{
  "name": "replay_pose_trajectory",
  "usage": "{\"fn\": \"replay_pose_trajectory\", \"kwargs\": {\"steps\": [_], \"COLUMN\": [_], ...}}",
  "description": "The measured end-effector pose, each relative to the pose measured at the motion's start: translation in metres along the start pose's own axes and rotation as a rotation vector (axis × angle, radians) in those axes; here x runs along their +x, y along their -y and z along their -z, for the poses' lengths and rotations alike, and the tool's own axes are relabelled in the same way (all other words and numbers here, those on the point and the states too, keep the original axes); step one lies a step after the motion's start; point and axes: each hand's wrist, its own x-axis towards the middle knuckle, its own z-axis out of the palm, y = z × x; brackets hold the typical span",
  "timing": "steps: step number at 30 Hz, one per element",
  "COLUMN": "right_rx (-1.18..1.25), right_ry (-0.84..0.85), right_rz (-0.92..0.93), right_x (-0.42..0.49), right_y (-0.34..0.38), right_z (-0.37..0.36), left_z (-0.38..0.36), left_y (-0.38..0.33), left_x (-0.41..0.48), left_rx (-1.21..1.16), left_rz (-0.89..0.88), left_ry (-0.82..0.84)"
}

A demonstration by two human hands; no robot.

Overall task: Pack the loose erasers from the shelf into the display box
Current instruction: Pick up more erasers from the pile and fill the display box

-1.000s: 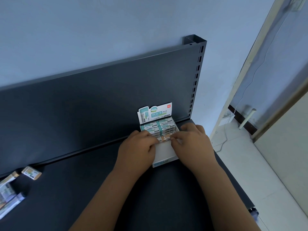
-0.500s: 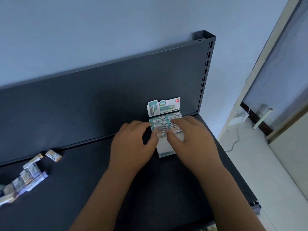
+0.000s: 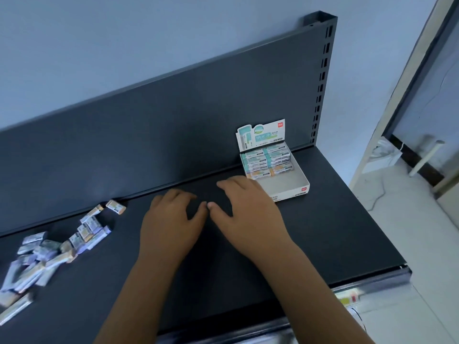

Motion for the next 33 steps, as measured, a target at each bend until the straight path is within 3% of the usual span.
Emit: {"fn": "replay_pose_trajectory", "kwargs": {"steps": [9,24,33], "right_rx": [-0.023,-0.158,-0.285], "right_ry": [0.069,0.227,0.187], "right_rz": [0.017,0.057,0.071], "right_x": [0.000,0.011,-0.002], "right_y": [0.073,0.289,0.344], "right_z": [-0.072,-0.296,-0.352], "left_z": [0.032,0.119,0.137], "left_y": [0.091,0.402,0.476], "left_x": [-0.020,-0.075,-0.092], "left_rx": [-0.010,-0.058,-0.121], "left_rz": [0.045,0.110,0.107], "left_ry": [-0.036,-0.070,-0.002]}}
